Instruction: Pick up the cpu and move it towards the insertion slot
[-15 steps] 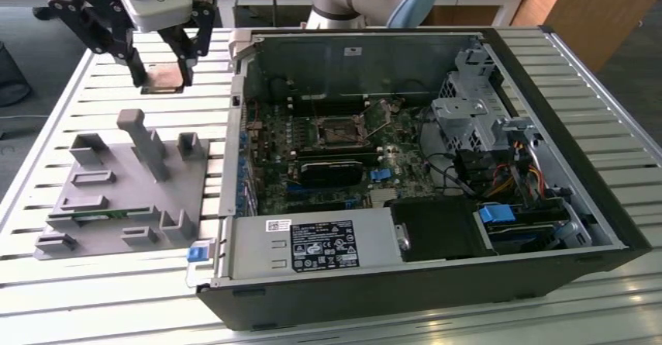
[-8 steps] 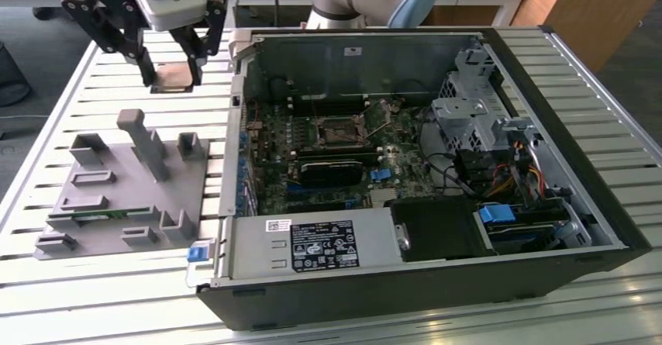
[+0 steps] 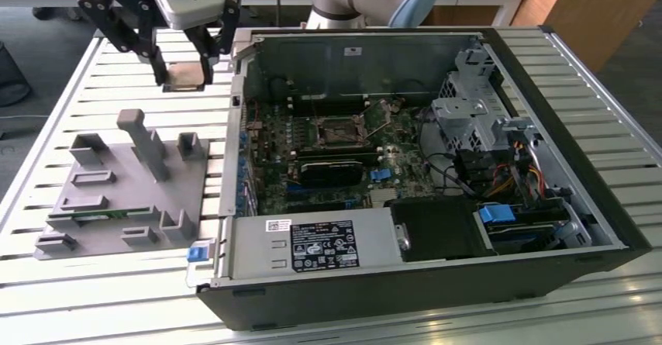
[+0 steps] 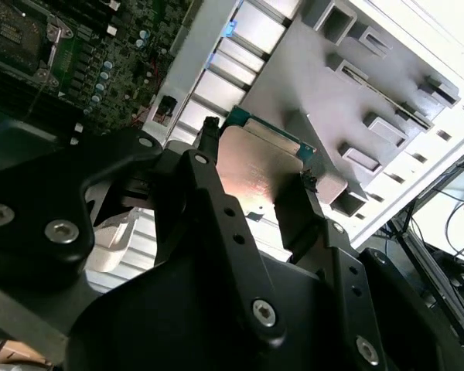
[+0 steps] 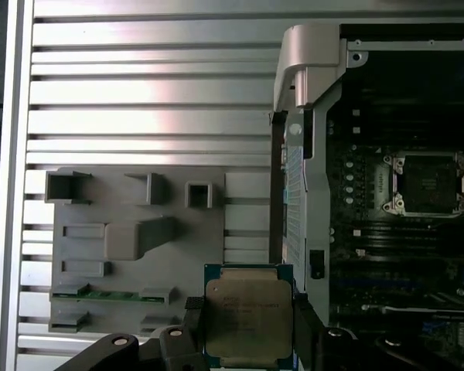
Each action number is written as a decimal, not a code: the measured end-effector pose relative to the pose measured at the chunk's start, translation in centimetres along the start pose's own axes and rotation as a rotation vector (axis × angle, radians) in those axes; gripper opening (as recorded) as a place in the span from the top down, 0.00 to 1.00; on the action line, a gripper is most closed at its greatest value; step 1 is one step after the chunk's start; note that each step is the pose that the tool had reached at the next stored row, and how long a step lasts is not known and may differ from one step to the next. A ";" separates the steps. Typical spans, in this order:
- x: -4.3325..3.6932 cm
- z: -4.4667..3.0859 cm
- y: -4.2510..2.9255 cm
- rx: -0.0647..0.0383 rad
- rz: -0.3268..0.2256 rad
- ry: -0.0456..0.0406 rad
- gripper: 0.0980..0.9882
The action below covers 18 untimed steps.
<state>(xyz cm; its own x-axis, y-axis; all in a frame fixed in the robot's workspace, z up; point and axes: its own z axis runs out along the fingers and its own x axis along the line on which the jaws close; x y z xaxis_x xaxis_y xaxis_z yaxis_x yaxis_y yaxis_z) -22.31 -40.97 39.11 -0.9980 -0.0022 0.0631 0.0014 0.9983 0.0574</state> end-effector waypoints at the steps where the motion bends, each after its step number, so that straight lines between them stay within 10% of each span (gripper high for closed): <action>1: -0.16 -0.01 0.02 0.000 0.000 0.0000 0.50; 18: -2.32 0.00 1.09 0.000 0.000 0.0000 0.50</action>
<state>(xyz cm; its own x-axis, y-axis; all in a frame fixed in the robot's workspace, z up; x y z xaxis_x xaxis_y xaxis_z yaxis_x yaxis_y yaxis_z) -19.99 -39.87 39.02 -0.9980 -0.0022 0.0631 0.0014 0.9983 0.0574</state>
